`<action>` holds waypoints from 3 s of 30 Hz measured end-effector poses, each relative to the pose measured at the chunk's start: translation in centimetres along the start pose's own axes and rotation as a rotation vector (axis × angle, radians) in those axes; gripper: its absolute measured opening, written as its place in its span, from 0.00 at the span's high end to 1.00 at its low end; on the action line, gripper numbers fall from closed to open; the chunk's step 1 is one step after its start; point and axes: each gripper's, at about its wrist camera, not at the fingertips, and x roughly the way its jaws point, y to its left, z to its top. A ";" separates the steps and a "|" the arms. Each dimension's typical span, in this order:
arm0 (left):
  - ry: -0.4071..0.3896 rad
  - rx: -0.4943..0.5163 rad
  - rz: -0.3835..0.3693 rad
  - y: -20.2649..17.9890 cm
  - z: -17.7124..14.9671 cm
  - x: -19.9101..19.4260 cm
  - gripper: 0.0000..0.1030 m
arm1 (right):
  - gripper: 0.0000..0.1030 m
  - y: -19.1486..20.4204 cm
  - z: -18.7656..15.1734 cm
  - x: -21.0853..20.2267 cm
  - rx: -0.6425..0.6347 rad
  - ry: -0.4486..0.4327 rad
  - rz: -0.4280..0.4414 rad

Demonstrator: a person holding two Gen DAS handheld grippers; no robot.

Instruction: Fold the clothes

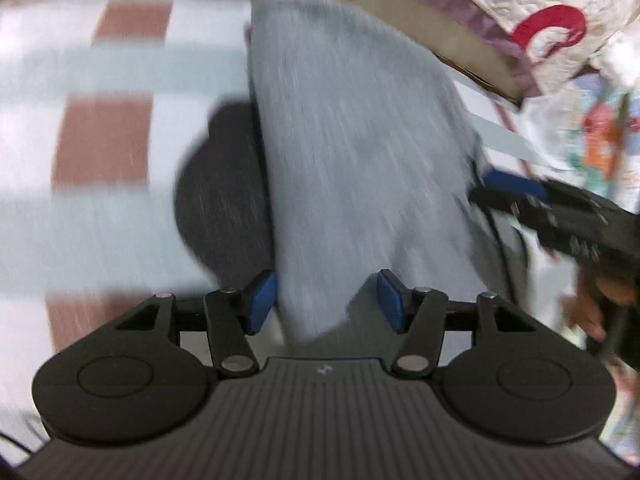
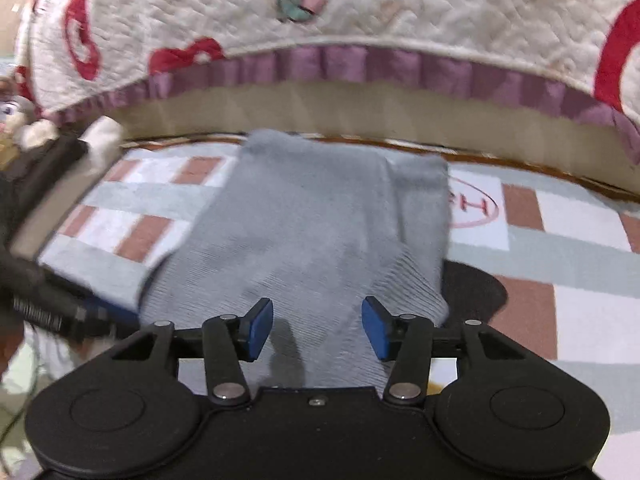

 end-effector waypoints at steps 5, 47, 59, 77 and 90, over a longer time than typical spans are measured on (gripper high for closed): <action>0.078 -0.079 -0.131 1.7 -2.9 -1.0 0.41 | 0.44 -0.6 -1.0 -1.9 0.097 0.036 0.010; 0.231 -0.048 -0.322 -1.7 -12.5 -3.5 0.38 | 0.29 1.4 -19.3 -9.5 0.813 0.366 0.247; 0.204 0.058 -0.246 -3.1 -13.4 -3.8 0.38 | 0.27 0.7 -23.1 -8.5 1.032 0.280 0.542; -0.066 0.311 -0.149 -6.0 -12.4 -8.1 0.41 | 0.68 2.6 -16.3 -9.0 0.746 0.088 0.586; -0.367 0.700 -0.052 -9.2 -12.8 -11.9 0.27 | 0.68 0.8 -7.9 -8.8 0.715 -0.001 0.546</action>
